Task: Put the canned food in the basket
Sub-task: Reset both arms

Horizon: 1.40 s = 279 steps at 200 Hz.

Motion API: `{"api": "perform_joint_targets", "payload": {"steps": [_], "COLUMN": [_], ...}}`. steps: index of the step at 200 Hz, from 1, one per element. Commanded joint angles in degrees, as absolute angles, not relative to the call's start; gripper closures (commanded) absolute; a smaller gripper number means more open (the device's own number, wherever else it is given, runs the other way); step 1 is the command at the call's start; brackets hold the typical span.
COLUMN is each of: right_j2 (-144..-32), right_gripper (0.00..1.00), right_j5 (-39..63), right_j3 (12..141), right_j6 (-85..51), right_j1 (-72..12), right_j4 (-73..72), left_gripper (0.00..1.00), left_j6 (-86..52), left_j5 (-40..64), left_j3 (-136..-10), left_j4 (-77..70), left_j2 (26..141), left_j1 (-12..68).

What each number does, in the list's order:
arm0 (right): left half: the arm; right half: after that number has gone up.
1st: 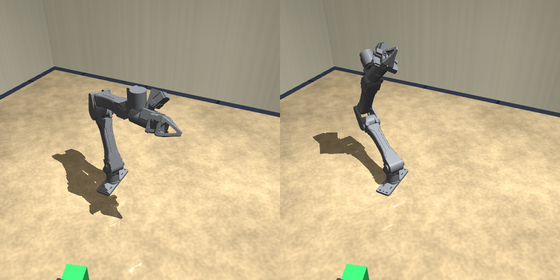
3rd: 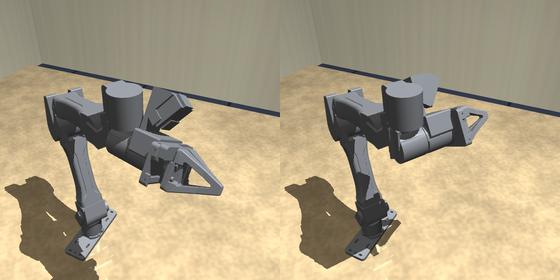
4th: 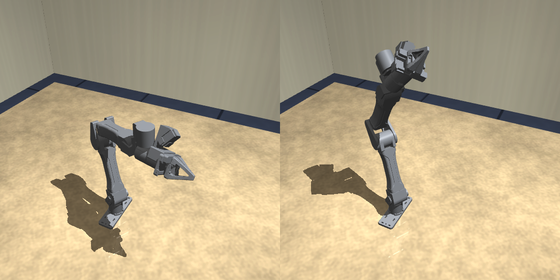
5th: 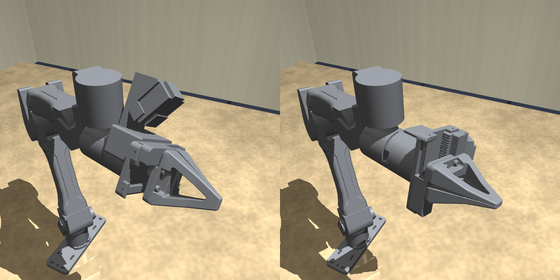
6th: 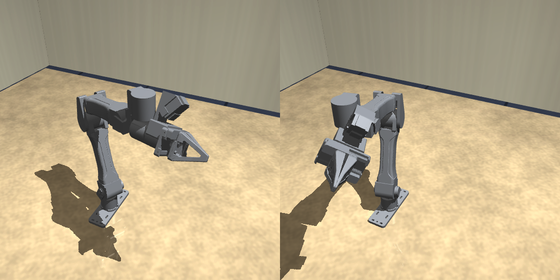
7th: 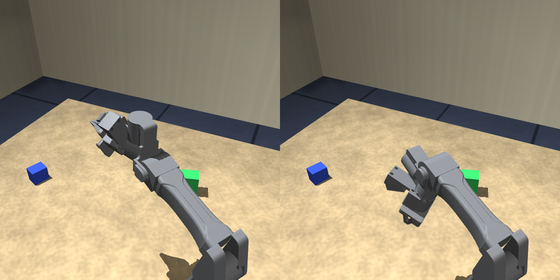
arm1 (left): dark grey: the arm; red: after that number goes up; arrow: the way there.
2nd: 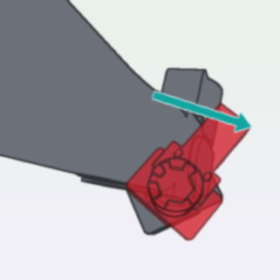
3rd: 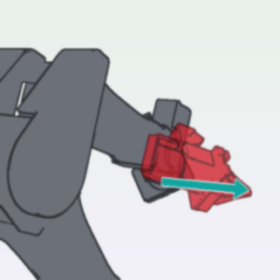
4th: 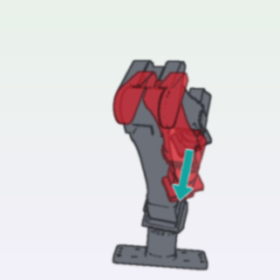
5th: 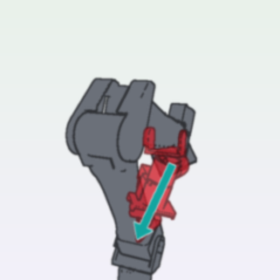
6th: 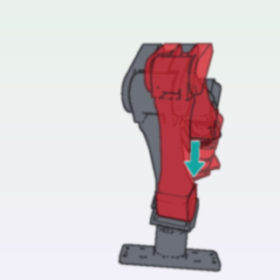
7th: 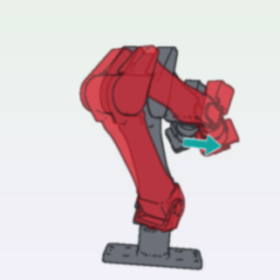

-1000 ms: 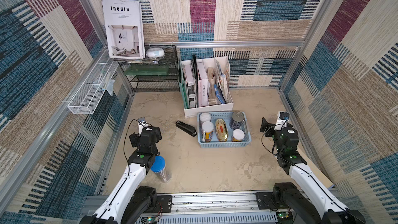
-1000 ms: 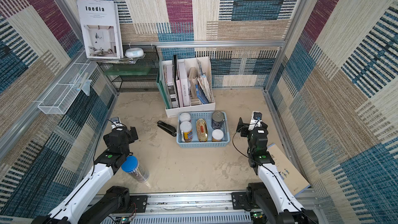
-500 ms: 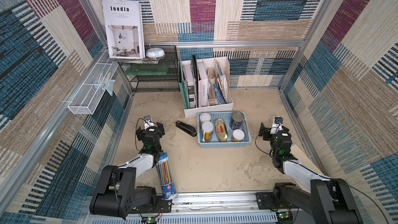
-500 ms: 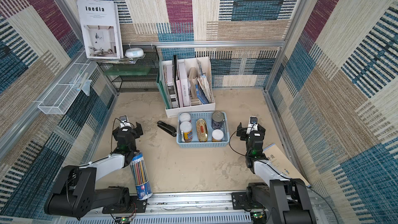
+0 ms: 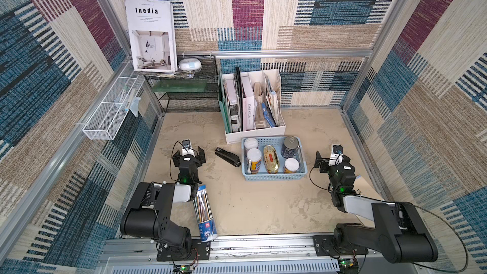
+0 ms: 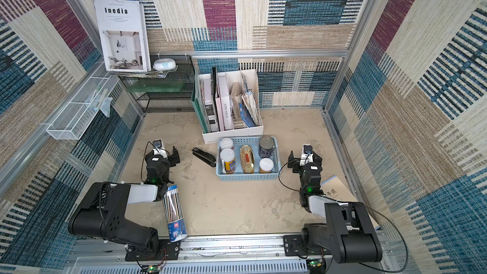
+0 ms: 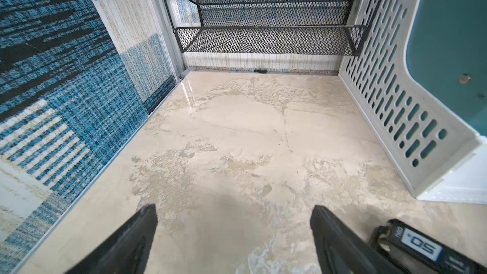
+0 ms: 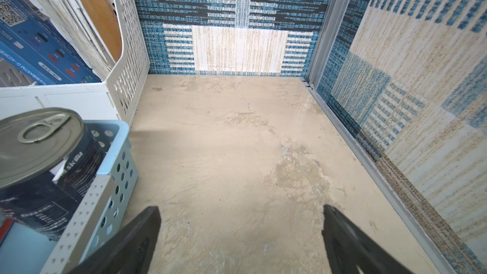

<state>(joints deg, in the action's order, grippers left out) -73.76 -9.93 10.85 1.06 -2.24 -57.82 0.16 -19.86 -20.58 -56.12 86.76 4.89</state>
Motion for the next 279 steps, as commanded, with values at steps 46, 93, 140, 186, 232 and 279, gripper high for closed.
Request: {"api": "perform_joint_targets", "payload": {"steps": [46, 93, 140, 186, 232, 279], "right_j2": [-82.53, -83.84, -86.40, -87.02, -87.10, -87.02], "right_gripper": [0.01, 0.01, 0.01, 0.01, 0.01, 0.01], "right_j5": [-6.80, -6.01, -5.74, -4.02, -2.37, -2.48], "right_j3": [11.81, 11.59, 12.12, 14.81, 15.16, 15.04], "right_j6": [2.37, 2.64, 2.73, 0.83, 0.20, 0.17], "right_j1": [-2.01, -1.89, -1.80, 0.04, 1.14, 1.15], "right_j4": [-70.48, -71.89, -73.04, -68.57, -67.94, -68.05], "left_gripper": [0.04, 0.04, 0.03, 0.02, 0.01, 0.01], "left_j6": [0.00, 0.13, 0.00, -0.84, -1.05, -1.06], "left_j5": [-18.39, -18.39, -17.94, -14.52, -13.61, -13.44], "left_j3": [-21.20, -21.85, -22.15, -23.35, -23.55, -23.55], "left_j4": [-50.44, -49.73, -49.01, -46.72, -46.18, -46.23], "left_j2": [87.07, 87.33, 87.41, 87.43, 87.44, 87.37], "left_j1": [4.48, 4.39, 4.20, 2.47, 1.93, 1.89]}}
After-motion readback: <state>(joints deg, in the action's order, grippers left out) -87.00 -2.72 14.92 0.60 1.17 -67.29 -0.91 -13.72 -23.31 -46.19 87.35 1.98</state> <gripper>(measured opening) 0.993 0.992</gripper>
